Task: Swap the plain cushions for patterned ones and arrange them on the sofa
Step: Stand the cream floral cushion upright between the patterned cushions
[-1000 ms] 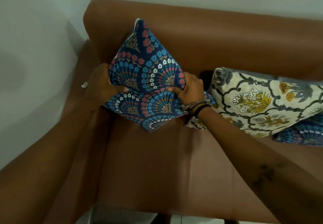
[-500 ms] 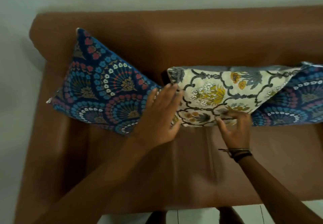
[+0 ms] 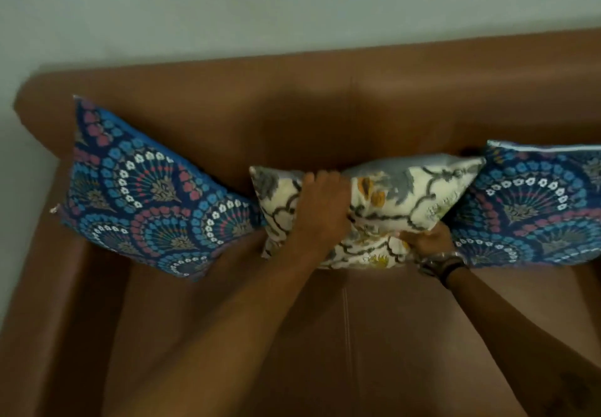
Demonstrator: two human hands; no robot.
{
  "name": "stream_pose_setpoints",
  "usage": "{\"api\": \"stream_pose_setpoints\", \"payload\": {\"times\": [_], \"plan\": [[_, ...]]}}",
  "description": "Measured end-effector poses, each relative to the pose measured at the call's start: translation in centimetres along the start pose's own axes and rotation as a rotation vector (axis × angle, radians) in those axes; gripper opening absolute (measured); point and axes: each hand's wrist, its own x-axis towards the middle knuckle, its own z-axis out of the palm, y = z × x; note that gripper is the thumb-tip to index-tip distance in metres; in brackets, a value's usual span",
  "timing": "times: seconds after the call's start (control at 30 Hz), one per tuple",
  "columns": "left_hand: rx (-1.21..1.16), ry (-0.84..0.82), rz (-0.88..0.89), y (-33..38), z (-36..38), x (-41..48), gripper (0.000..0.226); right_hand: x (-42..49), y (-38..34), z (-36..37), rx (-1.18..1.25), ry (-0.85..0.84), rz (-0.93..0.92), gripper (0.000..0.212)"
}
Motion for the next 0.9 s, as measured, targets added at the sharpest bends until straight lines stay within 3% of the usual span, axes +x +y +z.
{"api": "stream_pose_setpoints", "payload": {"times": [0.07,0.13,0.23,0.33,0.43,0.53,0.67,0.77,0.9], "plan": [[-0.029,-0.006,0.028,2.2,-0.2,-1.4,0.044,-0.9,0.8,-1.5,0.029,0.061,0.032,0.038],[-0.044,0.018,0.052,3.7,-0.3,-2.8,0.043,-2.1,1.7,-3.4,0.011,0.093,0.026,0.038],[-0.097,0.098,0.043,3.7,-1.1,-3.8,0.041,-3.6,1.7,-6.1,-0.009,0.119,-0.148,0.028],[-0.165,0.143,0.022,2.4,-2.3,-3.8,0.038,-4.7,-0.7,-7.1,-0.038,0.053,-0.277,0.041],[-0.275,0.238,-0.028,0.7,-2.6,-4.7,0.036,-5.9,-4.3,-7.4,-0.083,0.023,-0.418,0.038],[-0.411,0.331,-0.136,-2.0,-1.3,-6.6,0.035,-7.4,-8.8,-7.1,-0.217,-0.025,-0.578,0.053],[-0.651,0.262,-0.286,-6.2,0.3,-7.8,0.028,-7.4,-14.7,-4.8,-0.454,-0.123,-0.732,0.046],[-0.728,0.179,-0.384,-9.5,1.0,-6.5,0.047,-6.7,-18.3,-2.6,-0.636,-0.05,-0.836,0.044],[-0.764,0.096,-0.473,-11.9,1.7,-5.1,0.075,-5.8,-21.2,-0.7,-0.773,-0.018,-0.784,0.045]]}}
